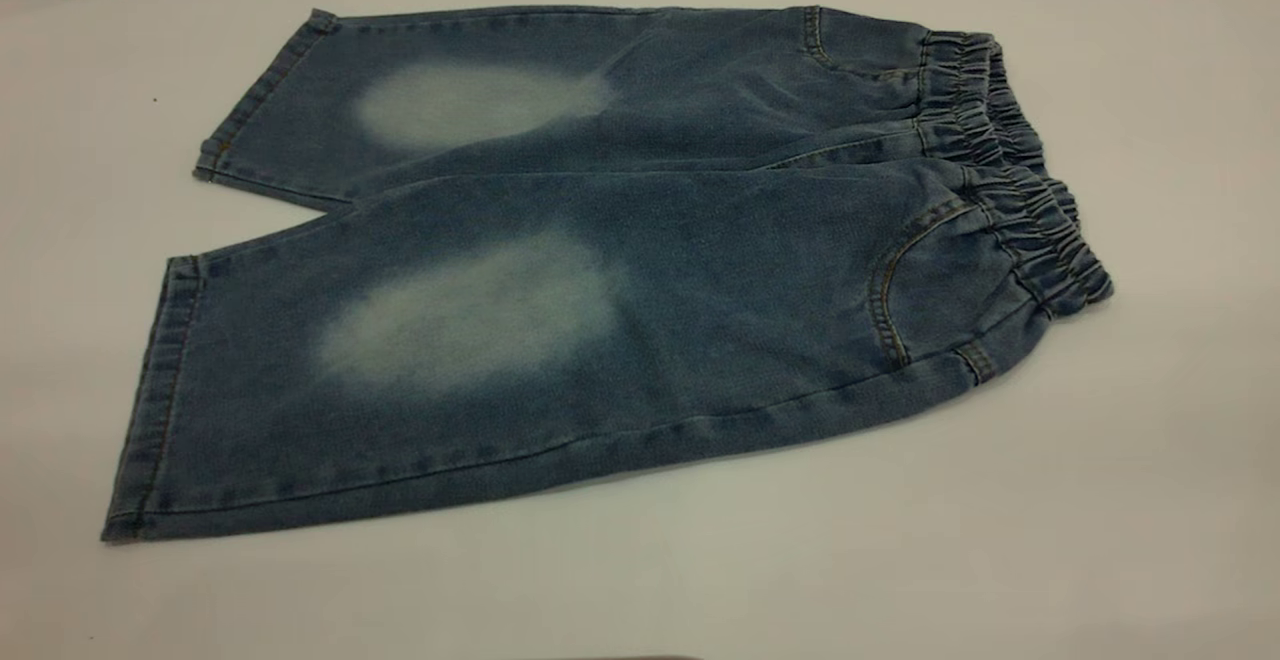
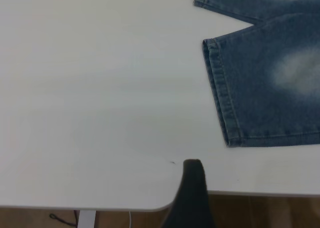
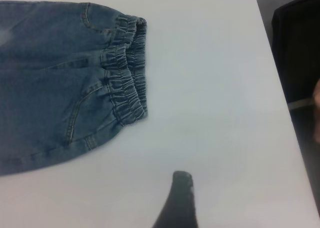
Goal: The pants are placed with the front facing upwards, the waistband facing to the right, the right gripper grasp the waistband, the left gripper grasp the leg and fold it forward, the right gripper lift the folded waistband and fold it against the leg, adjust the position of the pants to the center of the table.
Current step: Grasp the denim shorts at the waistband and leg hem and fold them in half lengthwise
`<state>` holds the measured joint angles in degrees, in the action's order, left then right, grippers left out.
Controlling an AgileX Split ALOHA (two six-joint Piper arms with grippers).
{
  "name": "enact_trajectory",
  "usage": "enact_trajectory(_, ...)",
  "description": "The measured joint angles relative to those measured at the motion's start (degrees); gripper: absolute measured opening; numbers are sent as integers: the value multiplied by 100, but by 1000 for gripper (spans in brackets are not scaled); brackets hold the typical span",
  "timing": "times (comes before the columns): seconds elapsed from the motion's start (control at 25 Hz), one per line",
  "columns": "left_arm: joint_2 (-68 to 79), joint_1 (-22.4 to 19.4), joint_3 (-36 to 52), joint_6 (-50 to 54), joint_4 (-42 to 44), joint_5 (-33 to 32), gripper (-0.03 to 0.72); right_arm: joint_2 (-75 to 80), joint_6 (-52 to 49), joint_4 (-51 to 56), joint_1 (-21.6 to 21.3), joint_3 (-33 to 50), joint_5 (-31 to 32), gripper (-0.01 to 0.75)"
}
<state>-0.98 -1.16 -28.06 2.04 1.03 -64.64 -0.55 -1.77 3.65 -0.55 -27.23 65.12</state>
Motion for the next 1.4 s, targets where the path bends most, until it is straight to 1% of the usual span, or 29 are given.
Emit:
enact_trajectory(0.52, 0, 0, 0, 0, 0, 0, 579, 0, 0, 0, 0, 0, 0, 587)
enact_trajectory(0.72, 0, 0, 0, -6, 15, 0, 579, 46, -397, 98, 0, 0, -78, 587)
enact_trajectory(0.84, 146, 0, -88, -6, 120, 102, 579, 341, -454, 104, 0, -166, -244, 587)
enact_trajectory(0.96, 729, 0, -272, -6, 171, 495, 579, 937, -454, 111, 0, -501, -502, 587)
enact_trajectory(1.16, 2249, 0, -619, 54, -47, 1535, 579, 2384, -459, 340, 0, -946, -1039, 587)
enact_trajectory(1.28, 3154, 0, -660, 76, -557, 2395, 579, 3269, -185, 900, 0, -973, -1417, 587)
enact_trajectory(1.4, 4037, 0, -667, -123, -1077, 3091, 579, 4118, 510, 1749, 0, -968, -1641, 587)
